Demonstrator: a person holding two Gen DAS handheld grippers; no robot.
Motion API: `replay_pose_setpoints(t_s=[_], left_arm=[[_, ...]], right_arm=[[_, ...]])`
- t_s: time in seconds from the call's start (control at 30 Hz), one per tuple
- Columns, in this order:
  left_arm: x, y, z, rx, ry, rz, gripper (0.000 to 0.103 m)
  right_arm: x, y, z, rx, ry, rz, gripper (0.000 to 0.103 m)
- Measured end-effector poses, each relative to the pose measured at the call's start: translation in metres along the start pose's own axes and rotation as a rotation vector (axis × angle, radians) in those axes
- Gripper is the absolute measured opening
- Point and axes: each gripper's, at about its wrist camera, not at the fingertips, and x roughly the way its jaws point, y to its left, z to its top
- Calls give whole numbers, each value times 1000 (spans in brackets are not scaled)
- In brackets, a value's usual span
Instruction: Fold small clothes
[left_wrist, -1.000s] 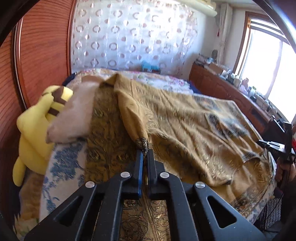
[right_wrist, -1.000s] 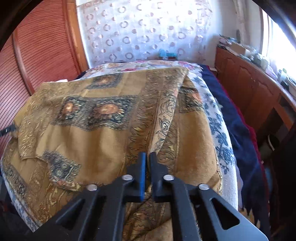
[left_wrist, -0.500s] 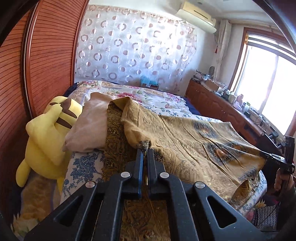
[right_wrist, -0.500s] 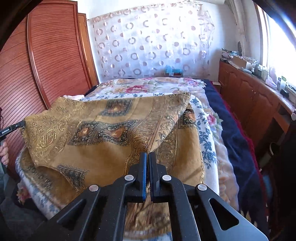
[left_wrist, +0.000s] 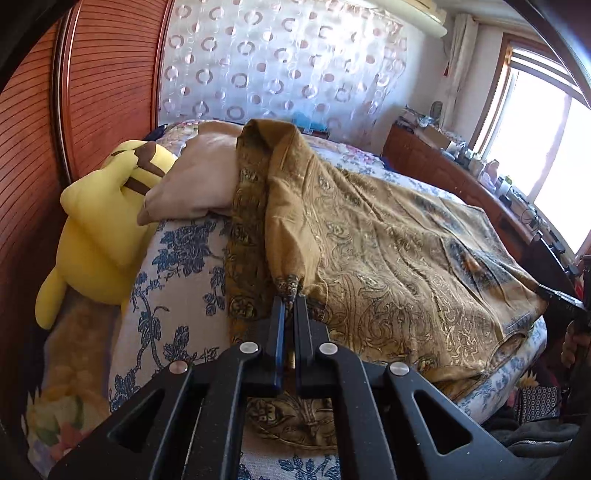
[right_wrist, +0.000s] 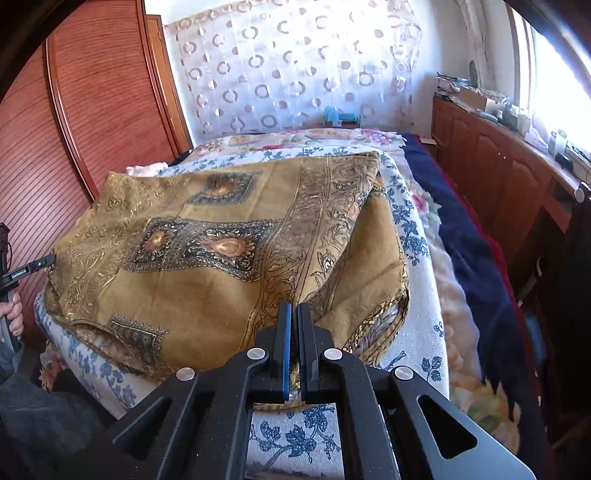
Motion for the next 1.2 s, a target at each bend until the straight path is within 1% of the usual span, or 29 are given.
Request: replay_pose_setpoints(t_s=[0.07, 0.1, 0.13, 0.2, 0.23, 0.27, 0.3, 0.33, 0.37, 0.43, 0.47, 0.5, 0.57, 0.63, 0.73, 0.9, 1.03, 1.2], left_arm=[[0, -1, -1, 3, 0, 4, 5], [-1, -2, 0, 4, -1, 8, 5], [-2, -4, -1, 7, -3, 14, 5], [-4, -7, -1, 16, -4, 26, 5], [-4, -7, -1, 23, -5, 30, 5], [-5, -9, -1, 30, -7, 34, 5], [-5, -11, -1, 38, -8, 39, 5], [-6, -11, -1, 45, -8, 44, 10], [-6, -12, -1, 51, -10, 48, 14], [-8, -12, -1, 59, -19, 49, 31], [-10, -12, 0, 63, -23, 49, 35], [-10, -12, 0, 66, -26, 48, 45], [-10, -11, 0, 73, -24, 48, 52], [-8, -11, -1, 75, -15, 53, 66], [-3, -6, -3, 63, -5, 69, 67], [5, 3, -7, 27, 22, 92, 67], [7, 4, -10, 28, 32, 102, 67], [10, 5, -13, 27, 42, 107, 67]], right_arm=[[-4, 3, 4, 6, -1, -5, 3], [-5, 3, 7, 7, 0, -15, 6], [-8, 5, 8, 0, -7, -34, 8], [-15, 9, 13, -16, -26, -62, 9], [-18, 11, 15, -19, -34, -67, 12], [-21, 13, 17, -21, -44, -69, 18], [-22, 14, 17, -23, -52, -67, 22], [-23, 16, 19, -25, -60, -61, 28], [-22, 19, 21, -29, -65, -55, 30], [-18, 24, 20, -42, -65, -42, 31], [-14, 28, 20, -52, -61, -41, 31], [-9, 33, 20, -63, -58, -40, 31], [2, 42, 20, -82, -53, -29, 31], [11, 46, 21, -93, -51, -9, 31], [25, 53, 22, -118, -47, 16, 31], [51, 69, 20, -168, -20, 25, 34], [71, 79, 20, -190, 8, 22, 34], [84, 85, 17, -196, 31, 8, 34]])
